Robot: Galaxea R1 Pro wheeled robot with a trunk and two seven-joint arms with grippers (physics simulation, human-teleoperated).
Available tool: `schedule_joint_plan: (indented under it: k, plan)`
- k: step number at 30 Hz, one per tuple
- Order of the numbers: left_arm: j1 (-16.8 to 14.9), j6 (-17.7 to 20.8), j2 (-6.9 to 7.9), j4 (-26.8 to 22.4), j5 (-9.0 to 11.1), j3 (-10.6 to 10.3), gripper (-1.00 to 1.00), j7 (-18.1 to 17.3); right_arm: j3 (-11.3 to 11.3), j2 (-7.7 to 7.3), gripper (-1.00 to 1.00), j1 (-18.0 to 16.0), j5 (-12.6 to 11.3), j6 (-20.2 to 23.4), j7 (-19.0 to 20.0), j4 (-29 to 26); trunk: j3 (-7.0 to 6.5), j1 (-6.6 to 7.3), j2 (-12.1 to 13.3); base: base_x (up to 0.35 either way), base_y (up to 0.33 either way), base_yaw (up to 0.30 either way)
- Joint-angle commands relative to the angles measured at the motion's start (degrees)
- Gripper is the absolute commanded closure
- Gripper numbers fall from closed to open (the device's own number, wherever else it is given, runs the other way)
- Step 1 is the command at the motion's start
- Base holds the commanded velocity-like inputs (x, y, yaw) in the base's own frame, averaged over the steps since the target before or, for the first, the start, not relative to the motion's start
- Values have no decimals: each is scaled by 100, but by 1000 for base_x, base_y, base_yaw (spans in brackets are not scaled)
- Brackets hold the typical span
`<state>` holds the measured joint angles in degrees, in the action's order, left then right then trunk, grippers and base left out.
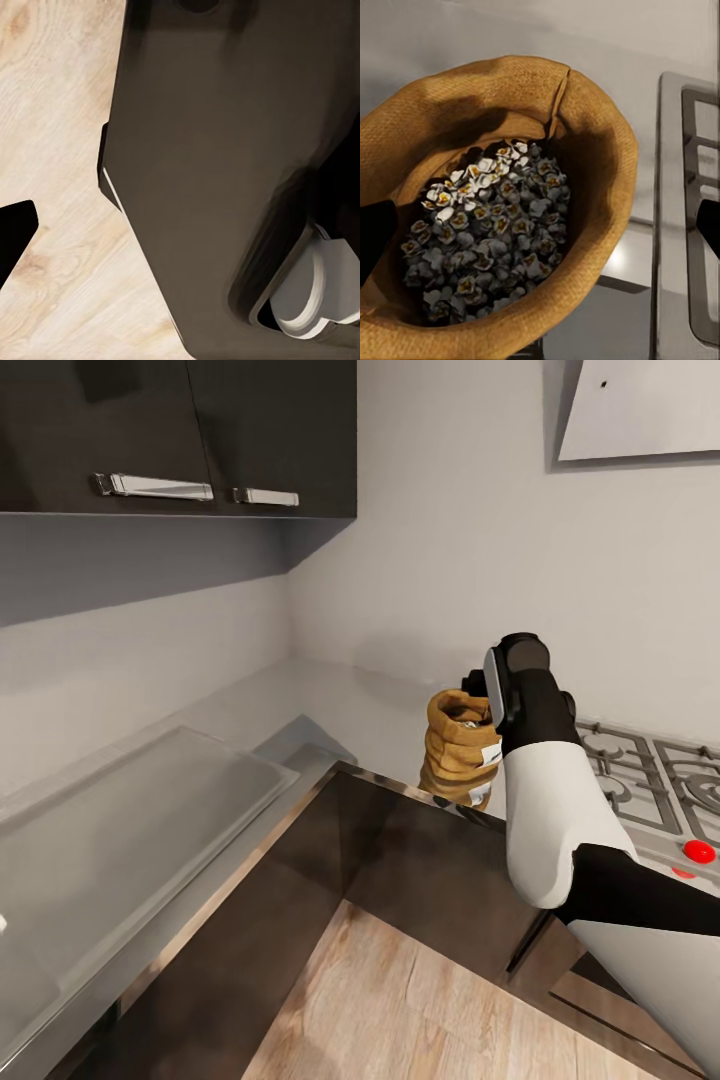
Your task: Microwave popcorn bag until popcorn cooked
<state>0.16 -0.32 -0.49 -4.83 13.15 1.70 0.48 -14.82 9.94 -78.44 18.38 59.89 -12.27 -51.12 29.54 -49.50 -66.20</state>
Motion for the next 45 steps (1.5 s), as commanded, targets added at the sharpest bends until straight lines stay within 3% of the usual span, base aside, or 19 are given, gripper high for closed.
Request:
schedule_joint_plan:
  k: [1, 10, 11, 13, 25, 30, 41, 45]
  plan:
    - [2, -3, -3, -8, 20, 15, -100, 5, -29, 6, -100, -5, -41, 11, -66, -3, 5, 0, -3, 0, 0, 0]
    - [2, -3, -4, -6, 21, 15, -100, 5, -183, 6, -100, -4, -103, 11, -355, 23, 5, 0, -3, 0, 0, 0]
    - [2, -3, -4, -7, 21, 15, -100, 5, -389, 6, -100, -4, -105, 11, -1414, 28, 5, 0, -3, 0, 0, 0]
    - [2, -3, -4, -6, 21, 15, -100, 5, -510, 6, -100, -4, -112, 11, -1410, 32, 5, 0, -3, 0, 0, 0]
    - [2, -3, -12, -12, 26, 22, -100, 13, -586, 6, -100, -4, -145, 11, -1372, 38, 5, 0, -3, 0, 0, 0]
    - [2, -4, -13, -17, 36, 32, -100, 18, -591, 6, -100, -4, -569, 11, -1373, 37, 5, 0, -3, 0, 0, 0]
    - [2, -5, -16, -17, 32, 28, -100, 21, -583, 6, -100, -4, -598, 11, -1382, 40, 5, 0, -3, 0, 0, 0]
    - [2, -4, -14, -18, 32, 24, -100, 18, -583, 6, -100, -4, -598, 11, -1383, 41, -67, 88, 157, 0, 0, 0]
